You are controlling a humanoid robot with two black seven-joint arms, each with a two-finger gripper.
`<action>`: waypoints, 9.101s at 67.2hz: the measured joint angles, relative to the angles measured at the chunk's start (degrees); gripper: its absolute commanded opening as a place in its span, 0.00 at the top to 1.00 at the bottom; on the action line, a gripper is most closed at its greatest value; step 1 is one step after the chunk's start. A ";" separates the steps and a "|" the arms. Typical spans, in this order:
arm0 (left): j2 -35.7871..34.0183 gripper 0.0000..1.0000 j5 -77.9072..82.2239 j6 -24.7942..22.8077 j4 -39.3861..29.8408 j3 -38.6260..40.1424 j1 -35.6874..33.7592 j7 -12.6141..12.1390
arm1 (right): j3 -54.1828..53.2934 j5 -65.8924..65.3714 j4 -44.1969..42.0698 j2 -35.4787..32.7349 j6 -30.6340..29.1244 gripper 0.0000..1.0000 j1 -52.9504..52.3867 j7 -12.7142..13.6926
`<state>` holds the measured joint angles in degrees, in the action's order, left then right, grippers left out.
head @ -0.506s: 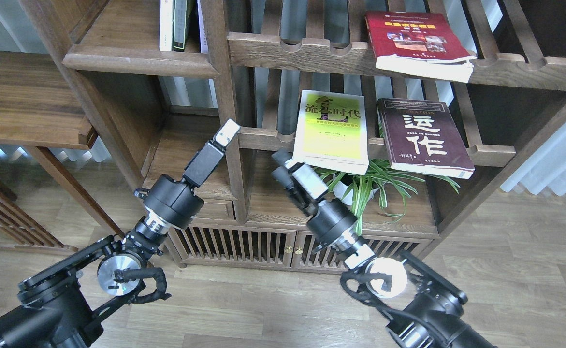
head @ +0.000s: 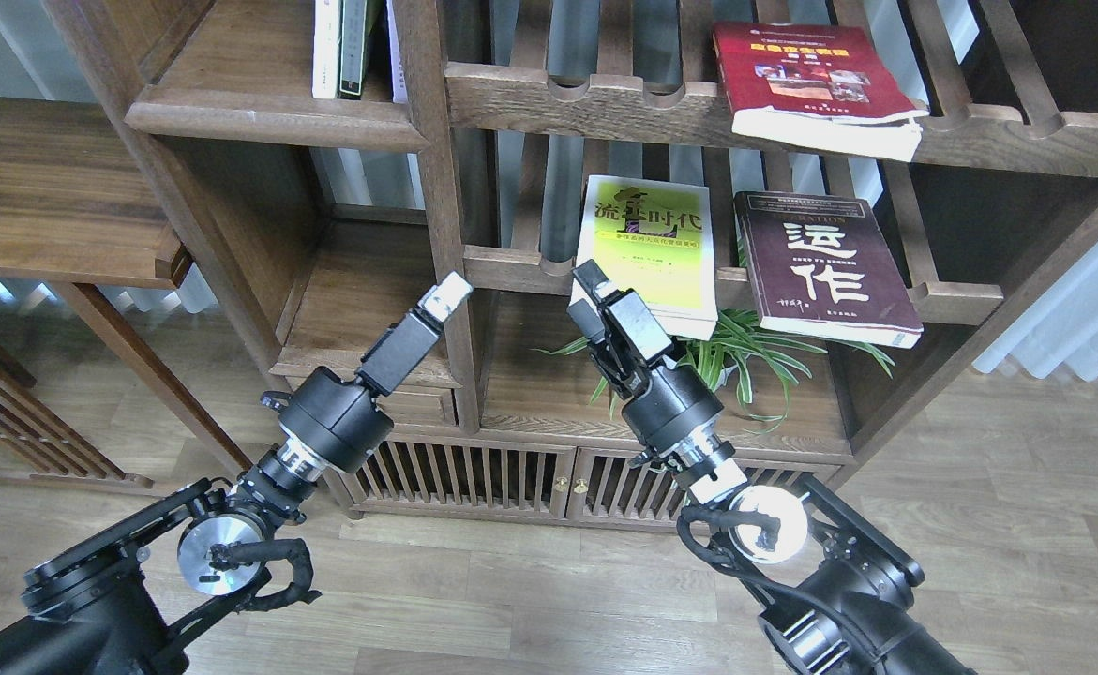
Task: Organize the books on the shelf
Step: 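Move the right gripper toward the yellow-green book on the middle shelf, then push the right gripper against the yellow-green book's lower edge, then tip the yellow-green book off the shelf toward the left gripper, then grasp the yellow-green book's edge with the left gripper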
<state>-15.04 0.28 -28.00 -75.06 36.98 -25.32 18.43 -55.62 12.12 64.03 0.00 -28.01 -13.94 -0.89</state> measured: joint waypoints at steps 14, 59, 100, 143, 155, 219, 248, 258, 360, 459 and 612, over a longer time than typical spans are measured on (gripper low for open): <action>-0.25 0.00 0.00 0.00 0.16 1.10 1.34 -0.23 | -0.46 1.62 -0.30 0.00 0.00 0.01 0.22 0.00; 0.16 0.00 0.50 0.00 -0.07 4.04 2.55 -0.83 | 2.13 8.65 0.09 0.00 5.82 0.01 -1.14 -20.33; 3.63 0.00 2.43 0.00 0.23 3.37 6.11 -0.85 | 11.48 9.06 0.38 0.00 6.27 0.01 3.43 -27.12; 6.39 0.00 8.08 0.00 0.09 3.17 12.79 -0.72 | 8.88 21.05 -2.53 -0.01 14.85 0.01 -0.87 -27.13; 6.47 0.00 8.95 0.00 0.22 3.18 13.69 -0.84 | 8.64 22.02 -2.93 0.00 18.63 0.01 -4.07 -27.11; 7.86 0.00 10.36 0.00 0.16 2.84 15.80 -1.16 | 8.05 23.89 -11.28 0.00 26.34 0.01 -9.99 -27.11; 8.01 0.00 10.54 0.00 0.34 3.62 16.91 -1.12 | 8.37 27.11 -11.38 0.00 28.85 0.14 -12.62 -27.12; 8.07 0.00 10.54 0.00 0.35 3.52 17.86 -1.03 | 8.68 27.16 -11.39 0.00 29.53 0.35 -13.08 -27.11; 5.23 0.01 9.43 0.00 -2.45 11.99 20.71 -0.96 | 10.37 17.57 7.93 -1.95 0.29 0.96 1.25 -21.95; -5.12 0.07 -14.70 0.00 -2.05 15.74 21.36 -30.48 | 21.23 8.07 -2.29 -2.64 0.00 0.96 4.74 -3.33; -10.69 0.92 -19.14 -0.04 -0.29 10.18 20.14 -30.05 | 25.29 4.31 -0.13 -0.01 0.01 0.76 6.29 -3.10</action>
<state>-25.73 -18.87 -28.03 -75.34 47.17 -5.17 -11.63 -30.32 16.43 63.90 0.00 -28.00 -7.64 -3.99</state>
